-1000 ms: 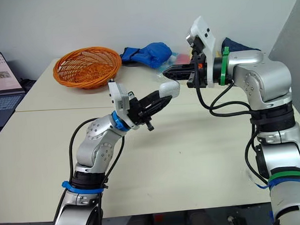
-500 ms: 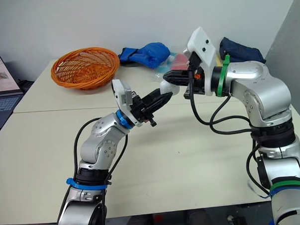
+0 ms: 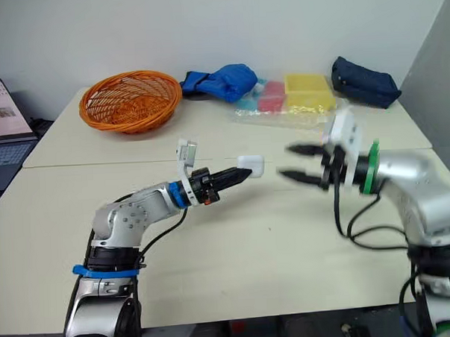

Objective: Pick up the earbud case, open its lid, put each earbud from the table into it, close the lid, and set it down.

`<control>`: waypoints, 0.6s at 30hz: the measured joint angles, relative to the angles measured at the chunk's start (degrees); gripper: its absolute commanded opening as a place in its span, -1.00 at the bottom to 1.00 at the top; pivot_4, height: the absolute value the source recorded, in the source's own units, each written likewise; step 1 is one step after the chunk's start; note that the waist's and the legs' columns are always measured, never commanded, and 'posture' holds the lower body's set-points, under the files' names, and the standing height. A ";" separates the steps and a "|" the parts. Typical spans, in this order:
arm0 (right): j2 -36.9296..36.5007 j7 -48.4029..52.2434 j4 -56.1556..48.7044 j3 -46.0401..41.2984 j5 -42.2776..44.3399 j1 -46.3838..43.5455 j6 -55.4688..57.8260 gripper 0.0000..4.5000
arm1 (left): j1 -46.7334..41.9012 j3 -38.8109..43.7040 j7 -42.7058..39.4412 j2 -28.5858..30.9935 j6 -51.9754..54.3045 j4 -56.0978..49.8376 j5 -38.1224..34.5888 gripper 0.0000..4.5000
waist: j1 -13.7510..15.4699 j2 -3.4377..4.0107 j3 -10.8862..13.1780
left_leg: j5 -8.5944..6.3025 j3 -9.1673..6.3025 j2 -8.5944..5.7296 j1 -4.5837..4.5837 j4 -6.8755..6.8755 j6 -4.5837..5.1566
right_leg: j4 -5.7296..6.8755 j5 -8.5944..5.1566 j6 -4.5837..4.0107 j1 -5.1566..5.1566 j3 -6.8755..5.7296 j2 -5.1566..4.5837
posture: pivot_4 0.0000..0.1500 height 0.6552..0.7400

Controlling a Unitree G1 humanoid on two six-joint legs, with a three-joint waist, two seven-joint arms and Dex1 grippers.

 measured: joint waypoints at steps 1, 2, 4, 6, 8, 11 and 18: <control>-0.55 0.72 -0.73 0.03 -0.14 1.52 -1.58 0.77 | -0.11 0.39 2.44 -1.09 2.21 1.17 -0.17 -0.68 | -0.03 0.00 0.00 | 0.00 0.00 -0.03 0.12 0.00 0.00 | 0.01 0.02 0.03 0.07 -0.01 0.00 | 1.00 1.00; -0.99 1.55 -1.46 0.05 -0.41 3.06 -3.22 0.92 | 0.10 0.90 4.56 -1.94 4.17 2.54 -0.26 -0.68 | -0.03 -0.03 -0.01 | 0.00 -0.01 -0.01 0.23 0.01 0.00 | 0.01 0.02 0.03 0.16 -0.02 0.01 | 1.00 1.00; -1.47 3.11 -1.91 0.61 -1.14 6.41 -6.19 0.97 | 1.80 2.25 8.04 -2.72 7.35 5.16 -0.30 -0.68 | -0.11 -0.07 -0.02 | 0.00 0.00 0.00 0.41 -0.02 0.00 | 0.01 0.02 0.02 0.28 -0.02 0.04 | 1.00 1.00; -1.36 3.64 -1.43 1.51 -2.11 8.60 -7.90 0.97 | 3.53 4.10 10.48 -3.18 9.91 6.63 -0.45 -0.68 | -0.27 -0.08 0.00 | 0.00 0.00 0.00 0.47 -0.02 0.00 | 0.19 0.01 0.00 0.22 0.02 0.06 | 1.00 1.00; -0.41 3.34 -1.03 2.30 -2.41 8.74 -8.94 0.97 | 3.50 4.96 12.16 -3.90 10.92 6.83 -0.50 -0.68 | -0.29 -0.08 0.00 | 0.00 0.01 -0.02 0.57 -0.02 0.00 | 0.23 0.03 -0.03 0.29 0.01 0.08 | 1.00 1.00; 0.22 2.73 -0.86 3.36 -3.58 8.70 -10.24 0.97 | 3.53 5.87 14.64 -5.09 11.40 6.89 -0.23 -0.68 | -0.28 -0.07 -0.01 | 0.00 0.02 -0.03 0.75 -0.04 0.00 | 0.24 0.03 -0.04 0.39 0.07 0.08 | 1.00 1.00; 1.09 1.67 2.01 4.83 -5.95 8.61 -11.94 1.00 | 3.96 6.64 19.94 -6.97 12.66 7.11 0.90 -0.25 | -0.32 -0.08 -0.01 | -0.01 0.08 -0.03 0.84 -0.11 -0.01 | 0.24 0.03 -0.04 0.39 0.23 0.09 | 1.00 1.00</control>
